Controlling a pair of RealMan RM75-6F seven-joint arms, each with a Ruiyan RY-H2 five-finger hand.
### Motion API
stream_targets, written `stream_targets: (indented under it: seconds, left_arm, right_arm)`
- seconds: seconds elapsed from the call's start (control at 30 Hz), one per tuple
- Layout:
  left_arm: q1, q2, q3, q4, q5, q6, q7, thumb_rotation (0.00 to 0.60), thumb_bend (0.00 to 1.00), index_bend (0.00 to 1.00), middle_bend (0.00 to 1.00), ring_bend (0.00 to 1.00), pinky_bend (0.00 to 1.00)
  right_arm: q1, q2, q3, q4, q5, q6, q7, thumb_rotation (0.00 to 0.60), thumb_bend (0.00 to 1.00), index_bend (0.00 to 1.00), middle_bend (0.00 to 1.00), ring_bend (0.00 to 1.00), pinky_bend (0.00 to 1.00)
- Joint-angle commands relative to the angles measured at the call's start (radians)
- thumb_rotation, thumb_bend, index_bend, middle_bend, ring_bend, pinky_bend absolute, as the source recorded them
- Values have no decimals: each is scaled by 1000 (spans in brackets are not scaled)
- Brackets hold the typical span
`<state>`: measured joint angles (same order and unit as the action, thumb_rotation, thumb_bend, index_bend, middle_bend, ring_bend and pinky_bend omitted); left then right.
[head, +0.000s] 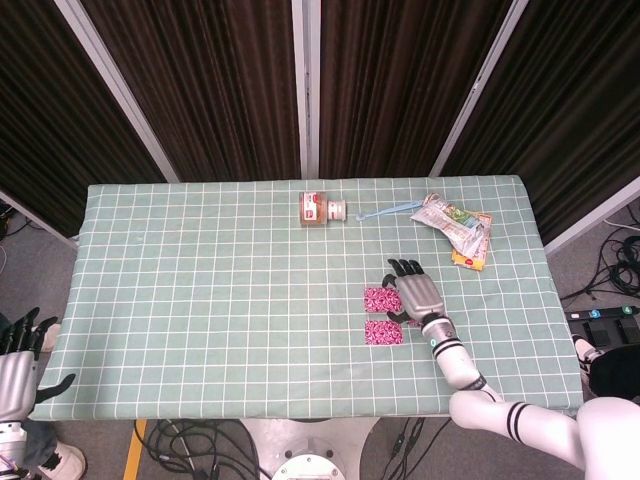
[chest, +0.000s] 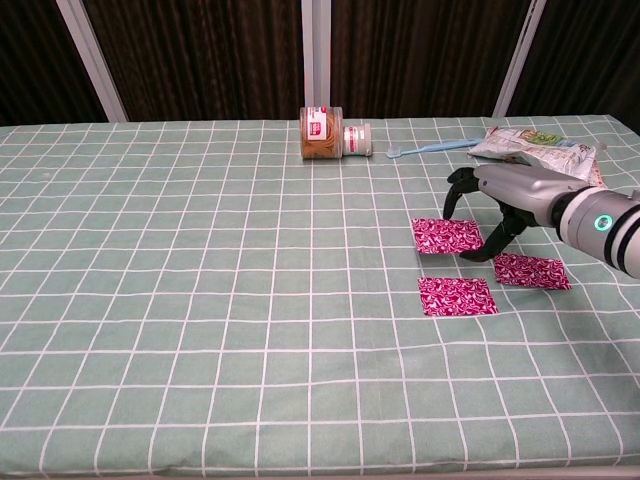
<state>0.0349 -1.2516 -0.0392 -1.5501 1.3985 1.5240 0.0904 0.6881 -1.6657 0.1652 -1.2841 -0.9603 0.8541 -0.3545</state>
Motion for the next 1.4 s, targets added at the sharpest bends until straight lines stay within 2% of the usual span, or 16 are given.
stream_targets:
  seconds: [0.03,0.23,0.4,1.07,1.4]
  left_arm:
    - [-2,-2,-1,2,3,0,-2,600,173,224,146,106,126]
    - [0,-5,1,6,4,1,-7,600,173,225,146,106,126]
    - [5,-6,3,10,5,4,-13,600,173,224,146,106,126]
    - [9,-10,4,22,9,8,-27,600,173,225,146,106,126]
    - [8,-13,2,26,7,6,-28,600,173,224,146,106,126]
  right_arm:
    - [-35,51,-32,-108,7,38,-29,563,151,408,45,0,0]
    - [-54,56,-71,-181,17,59,-66,567,152,400,45,0,0]
    - [-62,36,-90,-174,9,70,-75,561,152,401,45,0,0]
    - [-82,15,-99,-146,20,86,-81,568,152,366,46,0,0]
    - [-92,22,-104,-155,25,86,-86,512,151,311,44,0,0]
